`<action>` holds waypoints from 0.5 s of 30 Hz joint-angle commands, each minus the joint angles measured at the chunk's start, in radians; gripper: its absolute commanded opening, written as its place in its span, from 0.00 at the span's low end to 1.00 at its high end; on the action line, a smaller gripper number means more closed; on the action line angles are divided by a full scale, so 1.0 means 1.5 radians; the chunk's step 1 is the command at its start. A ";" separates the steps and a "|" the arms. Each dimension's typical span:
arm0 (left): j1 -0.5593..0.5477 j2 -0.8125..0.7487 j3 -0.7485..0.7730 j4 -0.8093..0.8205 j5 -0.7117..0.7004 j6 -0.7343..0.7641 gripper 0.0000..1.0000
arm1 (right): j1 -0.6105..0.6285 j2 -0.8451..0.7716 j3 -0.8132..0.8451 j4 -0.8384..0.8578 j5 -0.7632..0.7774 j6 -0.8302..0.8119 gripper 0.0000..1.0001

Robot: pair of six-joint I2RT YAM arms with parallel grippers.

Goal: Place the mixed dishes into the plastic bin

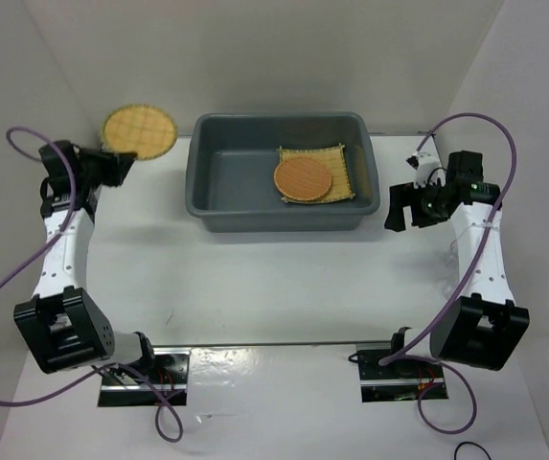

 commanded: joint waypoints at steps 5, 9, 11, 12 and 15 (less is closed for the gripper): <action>-0.152 0.090 0.228 0.078 0.108 0.030 0.00 | -0.034 -0.042 -0.117 0.187 0.136 0.111 0.84; -0.227 0.168 0.287 0.094 0.166 0.047 0.00 | -0.047 -0.050 -0.156 0.236 0.179 0.148 0.84; -0.282 0.255 0.340 0.062 0.218 0.077 0.00 | -0.047 -0.056 -0.163 0.236 0.171 0.157 0.86; -0.300 0.289 0.429 0.029 0.227 0.097 0.00 | -0.047 -0.056 -0.163 0.236 0.171 0.157 0.86; -0.369 0.419 0.568 -0.091 0.233 0.169 0.00 | -0.047 -0.062 -0.157 0.229 0.165 0.157 0.86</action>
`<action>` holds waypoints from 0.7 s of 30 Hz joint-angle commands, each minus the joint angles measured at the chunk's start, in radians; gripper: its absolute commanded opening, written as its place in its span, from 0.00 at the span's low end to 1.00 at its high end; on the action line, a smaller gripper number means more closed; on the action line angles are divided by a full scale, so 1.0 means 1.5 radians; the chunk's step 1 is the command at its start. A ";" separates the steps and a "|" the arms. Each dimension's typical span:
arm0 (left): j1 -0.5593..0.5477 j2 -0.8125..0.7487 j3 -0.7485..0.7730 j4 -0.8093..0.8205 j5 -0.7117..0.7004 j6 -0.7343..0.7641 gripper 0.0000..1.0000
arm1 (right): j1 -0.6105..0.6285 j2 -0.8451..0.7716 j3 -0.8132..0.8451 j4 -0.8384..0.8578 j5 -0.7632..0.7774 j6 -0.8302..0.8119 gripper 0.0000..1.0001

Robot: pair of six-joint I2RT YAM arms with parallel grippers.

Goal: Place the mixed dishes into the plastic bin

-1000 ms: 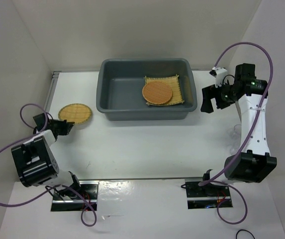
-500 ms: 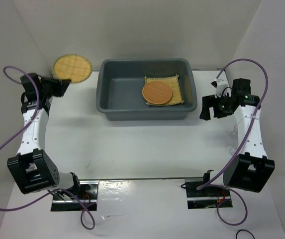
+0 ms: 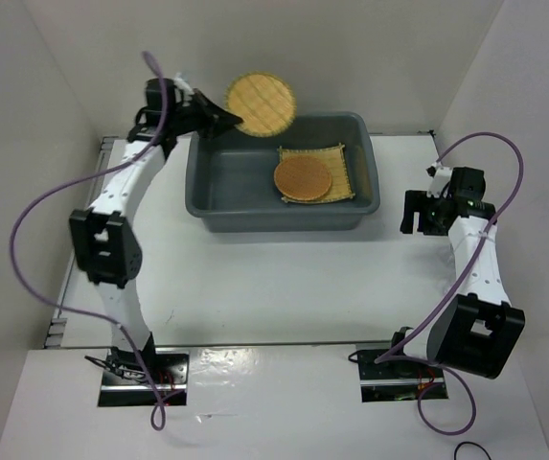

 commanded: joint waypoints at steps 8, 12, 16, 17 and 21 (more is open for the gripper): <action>-0.111 0.347 0.434 -0.286 0.055 0.124 0.00 | -0.015 -0.038 0.041 0.005 -0.044 -0.008 0.86; -0.125 0.583 0.738 -0.439 0.048 0.130 0.00 | -0.015 -0.038 0.095 -0.026 -0.082 -0.022 0.86; -0.125 0.658 0.884 -0.478 0.051 0.095 0.00 | -0.021 -0.025 0.158 -0.050 -0.117 -0.043 0.86; -0.125 0.658 0.850 -0.478 0.051 0.095 0.00 | -0.021 -0.025 0.164 -0.050 -0.127 -0.043 0.86; -0.125 0.715 0.881 -0.490 0.063 0.080 0.00 | -0.034 -0.012 0.177 -0.059 -0.134 -0.050 0.86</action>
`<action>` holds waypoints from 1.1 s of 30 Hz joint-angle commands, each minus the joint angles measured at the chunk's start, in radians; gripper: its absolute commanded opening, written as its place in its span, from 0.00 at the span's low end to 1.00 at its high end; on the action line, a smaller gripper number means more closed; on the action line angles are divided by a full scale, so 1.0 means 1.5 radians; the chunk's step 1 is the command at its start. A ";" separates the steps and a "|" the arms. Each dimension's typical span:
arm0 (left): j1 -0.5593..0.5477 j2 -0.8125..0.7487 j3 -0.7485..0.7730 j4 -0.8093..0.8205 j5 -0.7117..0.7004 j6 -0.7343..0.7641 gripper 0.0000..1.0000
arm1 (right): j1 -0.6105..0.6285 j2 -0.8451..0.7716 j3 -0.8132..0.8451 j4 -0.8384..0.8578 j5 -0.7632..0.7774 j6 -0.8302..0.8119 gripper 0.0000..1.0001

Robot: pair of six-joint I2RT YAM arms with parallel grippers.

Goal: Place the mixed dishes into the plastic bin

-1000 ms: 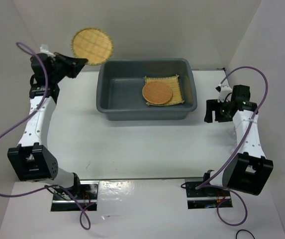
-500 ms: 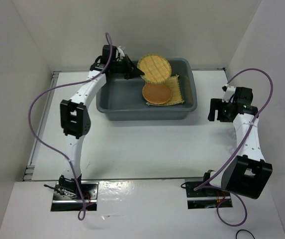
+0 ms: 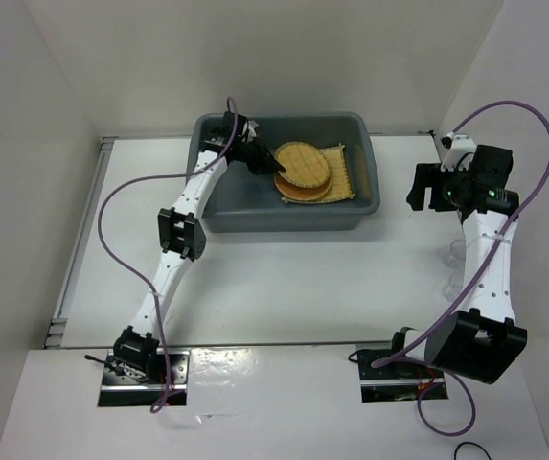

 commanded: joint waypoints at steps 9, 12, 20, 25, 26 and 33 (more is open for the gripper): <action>0.002 0.052 0.040 -0.053 0.030 -0.033 0.08 | -0.024 0.020 0.016 -0.027 -0.046 -0.020 0.86; 0.002 0.016 0.040 -0.072 -0.016 -0.018 0.53 | -0.024 0.026 0.016 -0.033 -0.052 -0.026 0.87; 0.043 -0.092 0.040 -0.185 -0.105 0.028 1.00 | -0.024 0.038 0.016 -0.033 -0.080 -0.026 0.87; 0.059 -0.085 0.040 -0.301 -0.182 0.092 0.98 | -0.024 0.044 0.010 -0.027 -0.104 -0.026 0.87; 0.059 -0.079 0.040 -0.301 -0.182 0.092 0.97 | -0.024 0.044 0.010 -0.021 -0.104 -0.026 0.87; 0.038 -0.023 0.040 -0.269 -0.137 0.086 0.84 | -0.024 0.044 0.016 -0.027 -0.104 -0.020 0.87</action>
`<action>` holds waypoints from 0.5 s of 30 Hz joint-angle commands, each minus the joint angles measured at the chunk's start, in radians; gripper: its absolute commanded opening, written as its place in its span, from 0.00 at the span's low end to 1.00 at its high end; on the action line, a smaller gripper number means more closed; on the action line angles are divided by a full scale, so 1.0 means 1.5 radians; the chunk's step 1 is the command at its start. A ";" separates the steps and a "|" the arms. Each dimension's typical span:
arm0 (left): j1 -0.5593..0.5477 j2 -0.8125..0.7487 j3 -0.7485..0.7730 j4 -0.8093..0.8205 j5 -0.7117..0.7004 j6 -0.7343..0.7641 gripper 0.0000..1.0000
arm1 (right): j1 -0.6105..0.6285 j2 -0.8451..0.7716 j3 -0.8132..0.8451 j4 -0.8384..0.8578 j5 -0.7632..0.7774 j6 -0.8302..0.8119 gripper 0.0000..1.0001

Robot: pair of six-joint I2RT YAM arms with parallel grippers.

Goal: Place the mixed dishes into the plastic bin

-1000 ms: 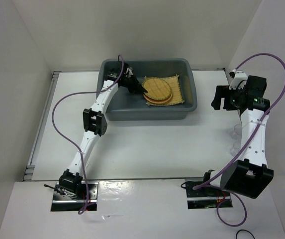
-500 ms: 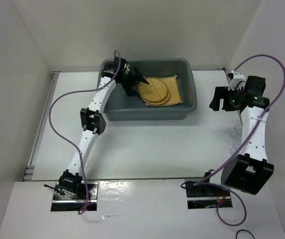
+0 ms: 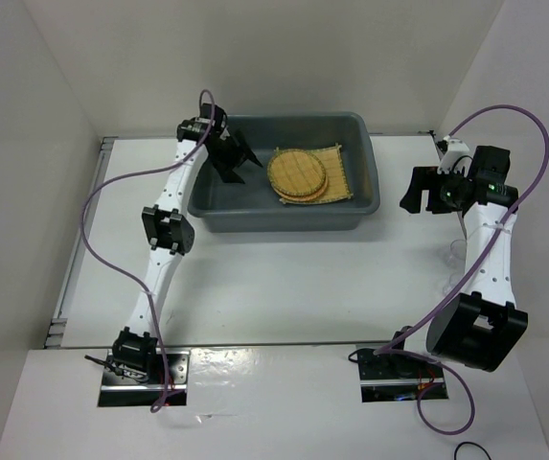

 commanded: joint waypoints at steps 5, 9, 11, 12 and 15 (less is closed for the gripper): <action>-0.051 0.076 0.011 0.087 0.082 -0.042 0.68 | -0.011 -0.001 0.027 -0.010 0.004 -0.013 0.87; -0.058 0.101 0.011 0.145 0.112 -0.085 0.59 | -0.011 -0.007 0.027 -0.016 0.011 -0.013 0.87; -0.058 0.109 0.011 0.172 0.130 -0.097 0.59 | -0.017 -0.007 0.033 -0.016 0.011 -0.013 0.87; -0.058 0.116 0.011 0.181 0.138 -0.106 0.58 | -0.018 -0.007 0.033 -0.016 0.011 -0.013 0.87; -0.065 0.117 0.011 0.272 0.176 -0.125 0.57 | -0.024 -0.007 0.033 -0.023 0.011 -0.019 0.87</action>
